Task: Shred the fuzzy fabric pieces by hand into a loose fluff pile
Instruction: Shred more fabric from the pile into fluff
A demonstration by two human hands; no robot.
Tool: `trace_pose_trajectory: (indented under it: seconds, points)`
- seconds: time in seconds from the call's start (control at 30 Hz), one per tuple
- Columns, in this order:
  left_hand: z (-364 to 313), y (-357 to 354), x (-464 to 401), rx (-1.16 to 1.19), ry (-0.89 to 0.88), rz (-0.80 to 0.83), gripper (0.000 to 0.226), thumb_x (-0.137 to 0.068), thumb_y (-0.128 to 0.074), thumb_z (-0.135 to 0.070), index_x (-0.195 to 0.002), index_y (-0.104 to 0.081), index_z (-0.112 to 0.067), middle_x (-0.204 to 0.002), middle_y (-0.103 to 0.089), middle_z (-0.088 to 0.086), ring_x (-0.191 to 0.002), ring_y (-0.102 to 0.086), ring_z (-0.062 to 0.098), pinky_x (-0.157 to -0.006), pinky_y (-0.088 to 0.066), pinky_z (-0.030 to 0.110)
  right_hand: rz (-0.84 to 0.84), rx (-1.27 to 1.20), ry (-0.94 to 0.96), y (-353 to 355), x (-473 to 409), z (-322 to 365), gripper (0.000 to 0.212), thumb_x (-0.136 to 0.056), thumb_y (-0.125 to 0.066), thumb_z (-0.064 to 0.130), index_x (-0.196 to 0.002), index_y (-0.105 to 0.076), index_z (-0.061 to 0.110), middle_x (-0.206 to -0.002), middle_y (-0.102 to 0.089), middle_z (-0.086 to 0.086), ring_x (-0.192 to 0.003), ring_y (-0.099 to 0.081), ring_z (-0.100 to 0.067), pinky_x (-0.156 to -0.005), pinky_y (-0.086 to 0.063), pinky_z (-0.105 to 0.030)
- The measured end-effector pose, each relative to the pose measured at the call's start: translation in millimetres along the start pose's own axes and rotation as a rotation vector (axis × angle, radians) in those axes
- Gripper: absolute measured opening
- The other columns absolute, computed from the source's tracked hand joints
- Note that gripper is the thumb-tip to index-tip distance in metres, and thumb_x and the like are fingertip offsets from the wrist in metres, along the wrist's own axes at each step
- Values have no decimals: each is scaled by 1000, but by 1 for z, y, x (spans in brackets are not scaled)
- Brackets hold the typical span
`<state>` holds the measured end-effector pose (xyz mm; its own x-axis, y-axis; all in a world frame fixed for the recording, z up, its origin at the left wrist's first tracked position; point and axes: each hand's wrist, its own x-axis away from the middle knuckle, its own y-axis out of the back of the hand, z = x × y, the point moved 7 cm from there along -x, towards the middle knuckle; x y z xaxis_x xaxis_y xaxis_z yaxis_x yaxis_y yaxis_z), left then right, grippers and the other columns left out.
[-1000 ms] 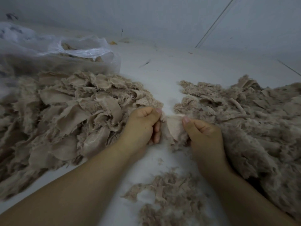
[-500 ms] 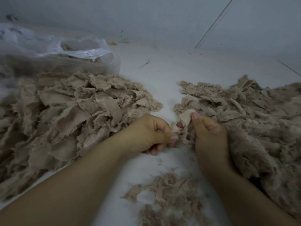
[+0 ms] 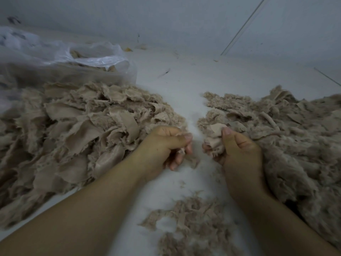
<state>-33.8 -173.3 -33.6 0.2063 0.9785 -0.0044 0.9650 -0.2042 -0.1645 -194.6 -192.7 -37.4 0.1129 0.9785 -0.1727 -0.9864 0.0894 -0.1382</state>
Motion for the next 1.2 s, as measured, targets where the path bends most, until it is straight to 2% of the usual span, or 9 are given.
trace_pose_trajectory:
  seconds: [0.17,0.23,0.37,0.47,0.53,0.67,0.77,0.93,1.2]
  points:
    - [-5,-29,13,-464,-77,423,30,-77,-78,-42,-63,-73,-15,-48,-58,8,-38,-40,20,-42,-30,25,-21,89,0,0,2,1,45,-103,-50,26,-67,-71,8,-72,-70,-23,-74,-67,-45,-69,-56,-55]
    - [-10,-20,10,-425,-94,294,48,-72,-78,-54,-62,-71,-8,-47,-55,8,-40,-39,19,-43,-30,26,-36,55,-32,1,2,0,42,-103,-51,27,-78,-70,-1,-79,-70,-28,-80,-66,-50,-72,-56,-61]
    - [-14,2,-2,-605,-254,-165,19,-84,-77,-20,-70,-73,-8,-62,-63,12,-51,-51,21,-52,-44,32,-22,35,-38,1,3,0,44,-103,-49,26,-73,-67,0,-70,-67,-25,-65,-65,-40,-60,-58,-51]
    - [0,-16,-3,-762,-110,128,22,-83,-77,-26,-66,-74,-12,-70,-66,13,-60,-59,33,-57,-50,39,-7,42,-19,0,3,0,46,-104,-47,26,-79,-65,-8,-77,-67,-32,-73,-65,-49,-64,-57,-53]
    - [4,-28,5,-668,-64,302,36,-79,-77,-41,-64,-73,-9,-63,-61,22,-49,-50,37,-47,-40,38,3,27,-32,-1,2,-1,45,-104,-47,26,-77,-66,-4,-77,-68,-28,-74,-67,-48,-65,-59,-52]
    - [-5,-3,-5,-310,-162,-164,44,-68,-71,-48,-69,-64,-5,-46,-51,1,-33,-39,9,-38,-28,17,82,64,-12,-5,3,0,46,-103,-49,28,-66,-69,10,-68,-68,-20,-65,-66,-39,-68,-57,-54]
    - [-2,-5,-7,-189,-163,-203,32,-78,-73,-33,-81,-63,-3,-49,-52,0,-33,-38,5,-37,-29,16,205,146,41,-13,8,3,36,-97,-56,36,-74,-75,14,-64,-67,-17,-59,-62,-32,-60,-55,-49]
    - [1,11,-5,21,-141,-302,40,-92,-64,-14,-52,-58,-17,-44,-42,3,-29,-31,12,-34,-24,14,363,159,-25,-24,13,2,27,-92,-66,10,-68,-75,18,-65,-72,-12,-57,-68,-19,-56,-55,-28]
    - [1,21,-5,213,-89,-322,36,-95,-57,-12,-62,-43,-8,-44,-38,1,-28,-24,11,-33,-17,14,147,-33,-185,-9,2,-5,28,-105,-38,4,-94,-64,8,-60,-67,-2,-48,-61,-12,-47,-49,-19]
